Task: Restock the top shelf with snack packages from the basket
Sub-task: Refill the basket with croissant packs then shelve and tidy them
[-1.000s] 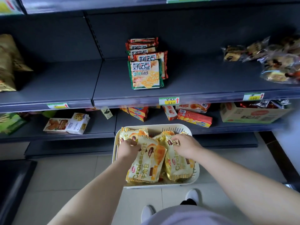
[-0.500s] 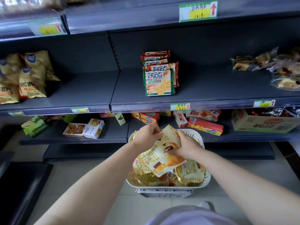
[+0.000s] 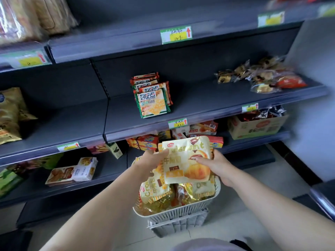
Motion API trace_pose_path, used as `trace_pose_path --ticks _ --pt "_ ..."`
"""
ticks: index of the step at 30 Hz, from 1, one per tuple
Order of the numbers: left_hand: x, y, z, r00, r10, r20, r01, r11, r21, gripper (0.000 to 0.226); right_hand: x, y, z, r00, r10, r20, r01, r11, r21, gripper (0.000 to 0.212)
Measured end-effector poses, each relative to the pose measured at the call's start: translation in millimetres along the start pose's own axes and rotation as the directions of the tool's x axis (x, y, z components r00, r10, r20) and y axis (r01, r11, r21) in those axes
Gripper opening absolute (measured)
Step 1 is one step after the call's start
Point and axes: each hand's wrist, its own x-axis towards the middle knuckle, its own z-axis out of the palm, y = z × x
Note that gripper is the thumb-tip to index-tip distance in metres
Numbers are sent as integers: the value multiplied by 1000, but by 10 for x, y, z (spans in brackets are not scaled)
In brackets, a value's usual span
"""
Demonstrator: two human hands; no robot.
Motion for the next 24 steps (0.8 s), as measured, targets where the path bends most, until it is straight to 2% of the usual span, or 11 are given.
trace_pose_path --ticks 1,3,6,7,11,15,18,24 --pt "-39 12 54 998 -16 68 17 1000 -17 72 -30 -13 -55 1000 13 -2 -13 1000 16 85" --pt "-76 64 187 994 4 113 -5 1000 3 53 -44 -31 -168 1000 25 -6 -24 999 39 118" --pt "-119 250 395 994 70 85 -72 997 19 46 -11 -99 -374 1000 17 -24 -14 996 88 133" --pt "-139 326 460 993 92 69 -92 996 -4 43 -24 -145 -450 1000 23 -21 -20 993 119 130" --pt "-226 674 750 988 151 -14 -152 981 -117 33 -115 -340 -821 1000 -22 13 19 982 189 91" --pt "-384 1058 1089 975 185 -121 -207 955 -210 32 -185 -492 -1298 991 -134 5 132 981 144 73" --pt "-512 1329 1383 954 233 -187 -275 929 -247 38 -229 -629 -1670 963 -263 -62 268 959 88 67" --pt "-819 1800 1747 898 316 -308 -399 880 -260 28 -284 -980 -2173 877 -471 -95 472 881 -13 64"
